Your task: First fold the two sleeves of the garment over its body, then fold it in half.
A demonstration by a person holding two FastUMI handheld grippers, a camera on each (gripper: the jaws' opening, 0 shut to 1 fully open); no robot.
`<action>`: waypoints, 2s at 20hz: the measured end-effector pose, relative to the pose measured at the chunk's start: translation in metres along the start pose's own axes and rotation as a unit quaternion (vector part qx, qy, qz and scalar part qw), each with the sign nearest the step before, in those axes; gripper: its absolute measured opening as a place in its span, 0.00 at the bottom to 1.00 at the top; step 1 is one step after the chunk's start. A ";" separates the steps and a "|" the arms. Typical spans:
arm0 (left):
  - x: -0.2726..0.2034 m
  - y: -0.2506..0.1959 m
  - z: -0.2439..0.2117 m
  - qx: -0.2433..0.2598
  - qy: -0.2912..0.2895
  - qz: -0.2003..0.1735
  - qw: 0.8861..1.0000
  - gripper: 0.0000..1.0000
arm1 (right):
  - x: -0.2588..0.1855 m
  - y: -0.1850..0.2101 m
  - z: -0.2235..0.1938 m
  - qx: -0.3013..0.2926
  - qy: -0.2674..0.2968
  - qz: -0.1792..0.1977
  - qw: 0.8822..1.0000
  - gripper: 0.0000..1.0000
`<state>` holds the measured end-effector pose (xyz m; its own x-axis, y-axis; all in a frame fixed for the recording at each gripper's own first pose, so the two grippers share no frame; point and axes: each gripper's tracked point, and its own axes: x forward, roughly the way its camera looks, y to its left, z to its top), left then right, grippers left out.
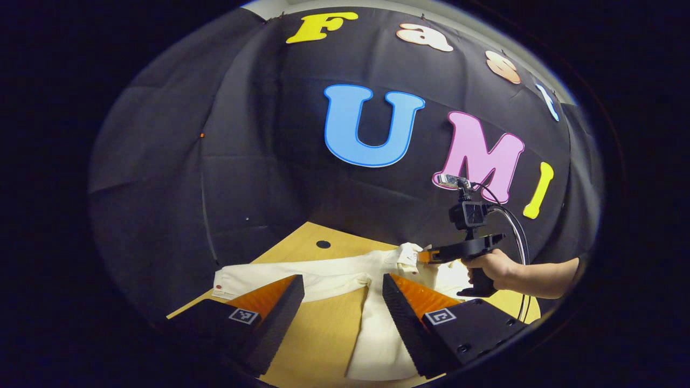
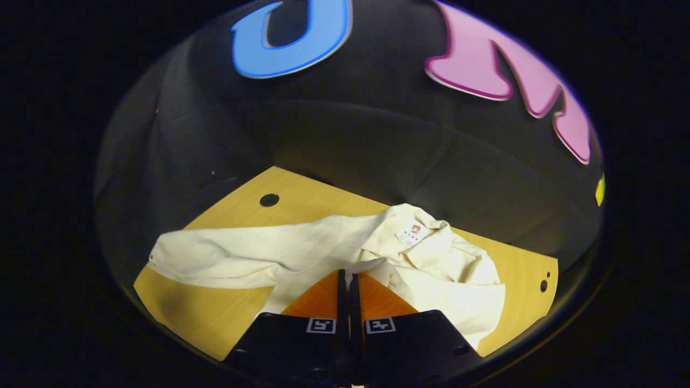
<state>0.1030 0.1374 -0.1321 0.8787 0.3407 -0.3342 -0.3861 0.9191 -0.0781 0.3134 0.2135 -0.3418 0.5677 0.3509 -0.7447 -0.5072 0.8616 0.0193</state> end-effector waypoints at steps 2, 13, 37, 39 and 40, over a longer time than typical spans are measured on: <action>0.002 0.025 -0.010 -0.003 0.007 0.018 1.000 0.96 | 0.020 0.030 -0.010 -0.023 0.014 0.009 1.000 0.10; 0.065 0.160 -0.071 0.064 0.065 0.136 0.986 0.96 | -0.048 -0.009 0.011 -0.007 -0.071 -0.054 0.996 0.98; 0.199 0.250 -0.153 -0.006 0.185 0.152 0.971 0.12 | -0.250 -0.221 -0.058 0.055 -0.124 -0.251 0.958 0.98; 0.201 0.242 -0.146 -0.014 0.180 0.151 0.972 0.07 | -0.254 -0.233 -0.066 0.060 -0.122 -0.257 0.957 0.98; 0.202 0.237 -0.138 -0.012 0.173 0.149 0.973 0.06 | -0.256 -0.239 -0.069 0.062 -0.121 -0.260 0.956 0.98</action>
<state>0.1503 0.3968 -0.3476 0.5809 0.5004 -0.6420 -0.6196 0.7833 0.0499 0.2444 -0.1078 -0.2021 0.8630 -0.0753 -0.4996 -0.0437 0.9740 -0.2222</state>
